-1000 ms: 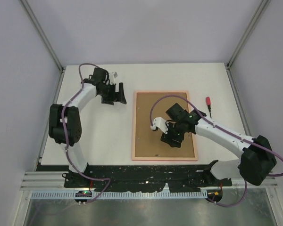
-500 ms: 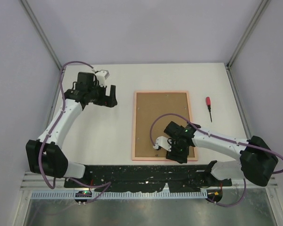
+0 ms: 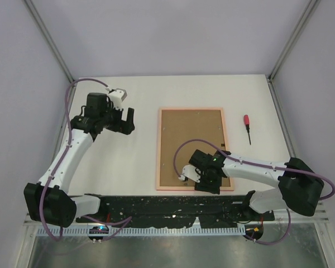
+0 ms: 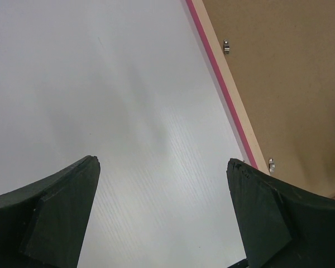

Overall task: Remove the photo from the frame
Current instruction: Move the photo frame to the center of the board.

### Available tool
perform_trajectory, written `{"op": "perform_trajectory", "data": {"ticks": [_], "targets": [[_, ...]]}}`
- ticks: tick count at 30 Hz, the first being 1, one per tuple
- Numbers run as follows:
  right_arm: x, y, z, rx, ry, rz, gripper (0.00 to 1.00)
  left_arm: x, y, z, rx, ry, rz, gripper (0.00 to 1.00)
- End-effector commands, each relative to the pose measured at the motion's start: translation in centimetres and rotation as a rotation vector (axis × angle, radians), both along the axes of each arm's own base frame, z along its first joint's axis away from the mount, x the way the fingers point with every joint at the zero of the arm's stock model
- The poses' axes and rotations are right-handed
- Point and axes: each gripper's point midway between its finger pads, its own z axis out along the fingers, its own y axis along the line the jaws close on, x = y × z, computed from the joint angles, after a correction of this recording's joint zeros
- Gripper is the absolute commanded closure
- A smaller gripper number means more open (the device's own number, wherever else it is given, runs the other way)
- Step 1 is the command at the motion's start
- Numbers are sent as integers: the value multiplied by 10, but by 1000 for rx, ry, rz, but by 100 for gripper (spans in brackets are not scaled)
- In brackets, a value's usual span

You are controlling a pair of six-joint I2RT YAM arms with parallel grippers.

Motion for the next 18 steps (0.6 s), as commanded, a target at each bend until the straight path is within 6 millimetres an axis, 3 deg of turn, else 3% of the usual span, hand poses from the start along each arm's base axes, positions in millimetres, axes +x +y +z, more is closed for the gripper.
{"op": "perform_trajectory", "data": {"ticks": [1,5,9,14,18], "targets": [[5,9,-15,2,-32,10,44,1,1,9,9,-68,-22,0],[0,10,-22,-25,-18,23,53,-2,-3,13,-5,-91,-43,0],[-5,14,-19,-18,-4,39,54,-5,-3,18,-12,-113,-55,0],[-13,35,-2,73,60,61,60,-9,-6,21,-22,-120,-75,0],[-6,50,2,104,41,70,73,-11,-10,25,-34,-135,-95,0]]}}
